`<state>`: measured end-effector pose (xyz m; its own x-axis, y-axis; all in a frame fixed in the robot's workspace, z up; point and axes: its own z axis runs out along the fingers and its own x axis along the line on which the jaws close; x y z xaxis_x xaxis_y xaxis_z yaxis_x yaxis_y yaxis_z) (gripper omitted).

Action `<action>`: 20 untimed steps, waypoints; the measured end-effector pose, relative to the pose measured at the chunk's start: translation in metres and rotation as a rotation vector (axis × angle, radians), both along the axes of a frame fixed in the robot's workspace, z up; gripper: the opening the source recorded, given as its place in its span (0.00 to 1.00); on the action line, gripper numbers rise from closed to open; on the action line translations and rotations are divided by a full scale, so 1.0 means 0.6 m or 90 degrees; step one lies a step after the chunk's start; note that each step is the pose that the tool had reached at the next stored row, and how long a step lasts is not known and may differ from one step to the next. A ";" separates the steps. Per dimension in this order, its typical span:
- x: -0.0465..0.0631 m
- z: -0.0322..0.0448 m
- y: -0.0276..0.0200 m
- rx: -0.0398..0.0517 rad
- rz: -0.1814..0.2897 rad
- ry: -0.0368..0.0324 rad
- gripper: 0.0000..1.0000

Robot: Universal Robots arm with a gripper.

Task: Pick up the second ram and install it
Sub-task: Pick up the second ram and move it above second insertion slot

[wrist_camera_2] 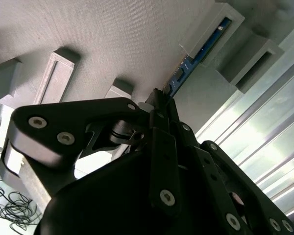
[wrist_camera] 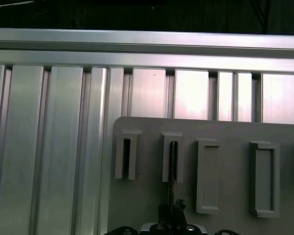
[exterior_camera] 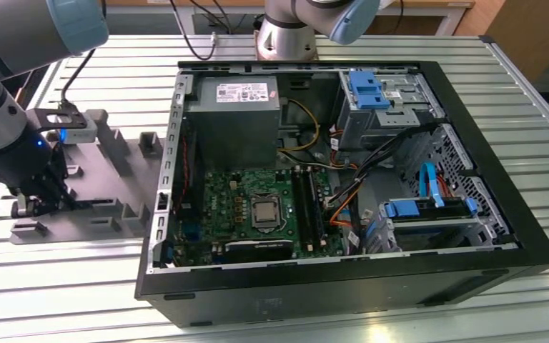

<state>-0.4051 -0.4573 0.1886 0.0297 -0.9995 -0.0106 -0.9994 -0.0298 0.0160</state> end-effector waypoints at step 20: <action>0.000 0.009 0.0000 -0.0028 -0.053 0.0000 0.14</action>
<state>-0.4051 -0.4573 0.1941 -0.0528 -0.9986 -0.0062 -0.9985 0.0527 0.0160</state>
